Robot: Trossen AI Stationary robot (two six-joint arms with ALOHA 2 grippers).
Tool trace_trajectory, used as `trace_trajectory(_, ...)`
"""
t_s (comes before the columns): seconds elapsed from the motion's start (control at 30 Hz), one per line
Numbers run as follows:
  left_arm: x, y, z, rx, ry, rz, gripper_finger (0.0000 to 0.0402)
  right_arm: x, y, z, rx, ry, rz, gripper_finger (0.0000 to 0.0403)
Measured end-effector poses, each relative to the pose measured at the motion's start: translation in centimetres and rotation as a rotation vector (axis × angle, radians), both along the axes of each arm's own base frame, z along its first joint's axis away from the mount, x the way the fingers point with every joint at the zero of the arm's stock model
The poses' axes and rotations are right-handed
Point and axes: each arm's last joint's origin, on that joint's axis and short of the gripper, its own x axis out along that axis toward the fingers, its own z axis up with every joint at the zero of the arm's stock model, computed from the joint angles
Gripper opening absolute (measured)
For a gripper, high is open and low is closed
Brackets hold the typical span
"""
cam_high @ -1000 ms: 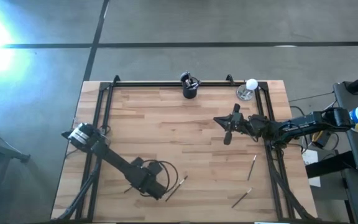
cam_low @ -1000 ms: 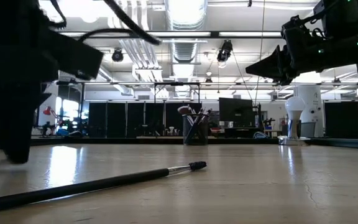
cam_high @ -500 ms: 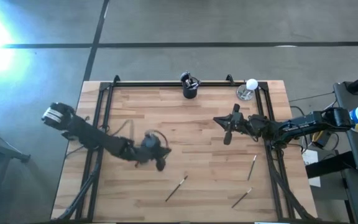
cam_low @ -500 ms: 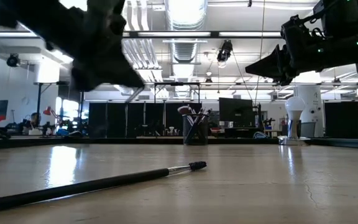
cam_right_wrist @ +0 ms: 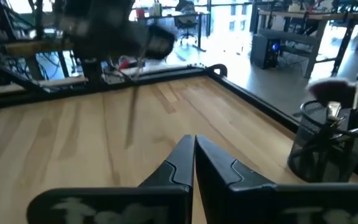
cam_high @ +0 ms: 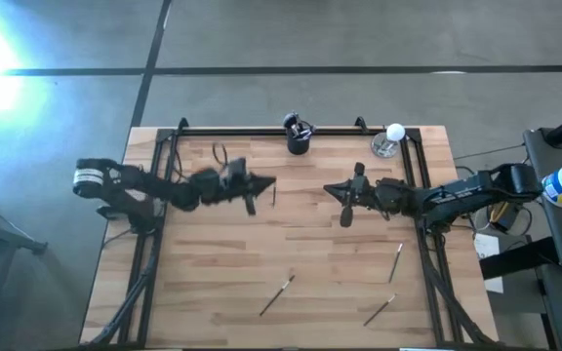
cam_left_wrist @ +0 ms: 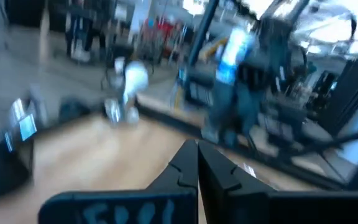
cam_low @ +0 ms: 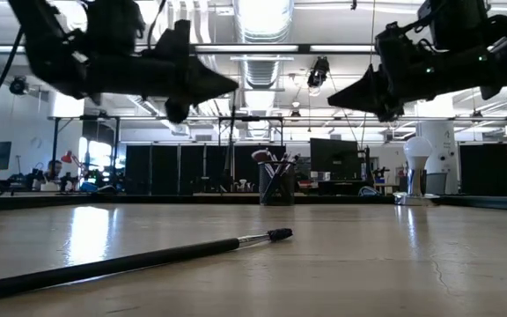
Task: Put items in baskets/containers
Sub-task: Put the black eyeshadow brush into the black pen holder
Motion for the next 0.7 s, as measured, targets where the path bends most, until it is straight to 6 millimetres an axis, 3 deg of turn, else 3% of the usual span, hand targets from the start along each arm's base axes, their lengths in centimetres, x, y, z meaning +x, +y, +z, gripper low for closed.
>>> trace_trajectory(0.43,1.6,10.6,7.8,0.312,-0.17,0.038,0.0,3.9,-0.3,-0.5,-0.014,0.07,-0.001,0.0011)
trace_trajectory(0.53,2.7,12.7,8.6,0.338,-0.17,0.033,0.0,3.9,-0.3,-0.2,-0.023,0.063,0.0,0.0011)
trace_trajectory(0.7,5.2,16.4,7.9,0.345,-0.133,0.044,0.0,3.4,-0.2,0.6,-0.029,0.028,-0.003,0.0011)
